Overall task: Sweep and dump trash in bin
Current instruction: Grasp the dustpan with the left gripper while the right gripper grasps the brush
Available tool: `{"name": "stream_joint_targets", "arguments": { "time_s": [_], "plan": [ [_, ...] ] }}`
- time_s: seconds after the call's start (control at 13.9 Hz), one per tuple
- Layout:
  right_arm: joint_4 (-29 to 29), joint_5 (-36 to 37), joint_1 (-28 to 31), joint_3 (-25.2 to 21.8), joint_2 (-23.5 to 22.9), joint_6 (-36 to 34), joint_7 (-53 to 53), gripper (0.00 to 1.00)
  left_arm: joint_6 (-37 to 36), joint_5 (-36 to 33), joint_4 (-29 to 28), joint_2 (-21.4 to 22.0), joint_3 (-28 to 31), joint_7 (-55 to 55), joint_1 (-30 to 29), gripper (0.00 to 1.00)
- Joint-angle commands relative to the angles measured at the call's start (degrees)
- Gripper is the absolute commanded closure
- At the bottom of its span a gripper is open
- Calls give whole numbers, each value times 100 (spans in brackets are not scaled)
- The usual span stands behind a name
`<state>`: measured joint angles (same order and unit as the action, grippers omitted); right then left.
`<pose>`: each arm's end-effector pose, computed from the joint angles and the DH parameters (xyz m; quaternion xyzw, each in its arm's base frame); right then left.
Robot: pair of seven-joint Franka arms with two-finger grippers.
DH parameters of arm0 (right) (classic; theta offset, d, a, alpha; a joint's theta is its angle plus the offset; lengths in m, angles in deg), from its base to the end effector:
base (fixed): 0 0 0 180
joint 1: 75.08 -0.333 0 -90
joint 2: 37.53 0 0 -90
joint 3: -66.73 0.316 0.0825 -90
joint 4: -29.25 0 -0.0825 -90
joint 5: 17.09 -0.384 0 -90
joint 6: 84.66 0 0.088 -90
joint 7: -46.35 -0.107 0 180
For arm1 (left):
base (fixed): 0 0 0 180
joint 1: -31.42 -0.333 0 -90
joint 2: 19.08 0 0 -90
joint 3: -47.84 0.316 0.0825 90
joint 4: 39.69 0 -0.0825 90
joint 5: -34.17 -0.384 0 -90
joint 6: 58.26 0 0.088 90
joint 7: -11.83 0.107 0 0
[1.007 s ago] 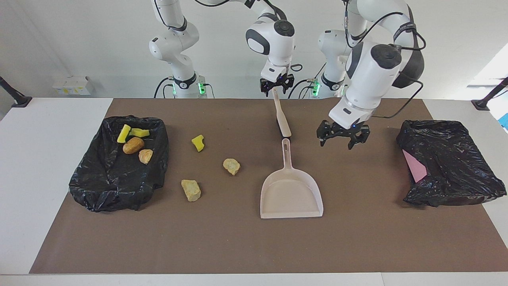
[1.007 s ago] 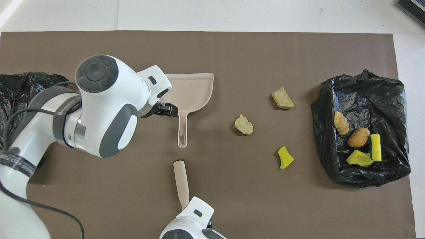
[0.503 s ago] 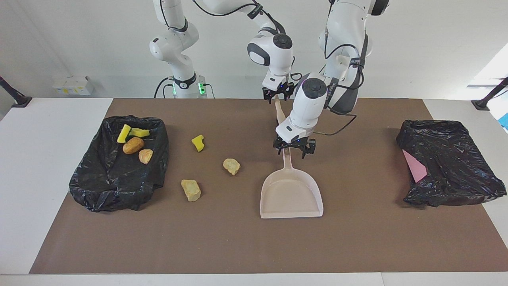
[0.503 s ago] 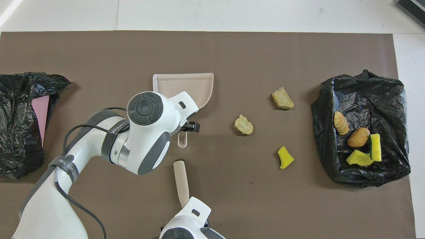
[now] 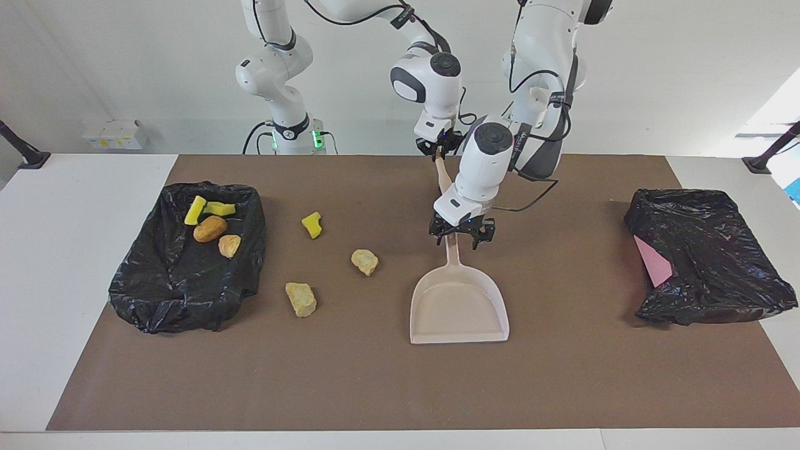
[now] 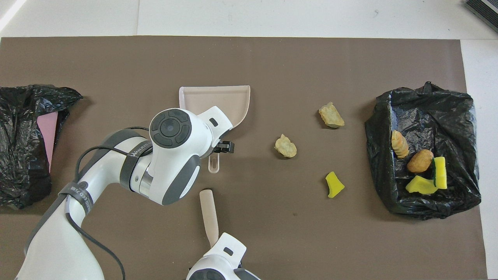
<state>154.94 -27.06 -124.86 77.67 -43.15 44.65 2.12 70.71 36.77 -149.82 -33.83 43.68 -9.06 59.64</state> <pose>0.2608 0.4734 0.3392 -0.9932 -0.0869 0.0703 0.0326 0.5222 -0.3302 0.3657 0.9954 -0.0849 0.0198 0.0405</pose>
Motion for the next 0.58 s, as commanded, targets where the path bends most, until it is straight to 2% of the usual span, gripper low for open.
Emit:
{"name": "stream_joint_targets", "arguments": {
  "time_s": [0.0,0.22,0.29,0.36,0.43,0.5],
  "plan": [
    [96,-77,-22,-22,97,41,-383,100,189,12,-97,-28,100,-91,122,12],
    [96,-23,48,-31,324,-168,-701,100,128,12,-123,-28,91,-144,122,62],
    [96,-15,83,-57,473,-405,-754,100,119,12,-132,-28,91,-144,140,67],
    [114,-15,257,-57,675,-633,-763,100,102,3,-123,-28,99,-144,149,79],
    [201,-15,415,-48,955,-870,-746,100,119,3,-123,-28,91,-144,131,100],
    [358,-15,513,-48,1271,-1038,-728,100,110,3,-140,-28,99,-118,131,100]
  ]
}}
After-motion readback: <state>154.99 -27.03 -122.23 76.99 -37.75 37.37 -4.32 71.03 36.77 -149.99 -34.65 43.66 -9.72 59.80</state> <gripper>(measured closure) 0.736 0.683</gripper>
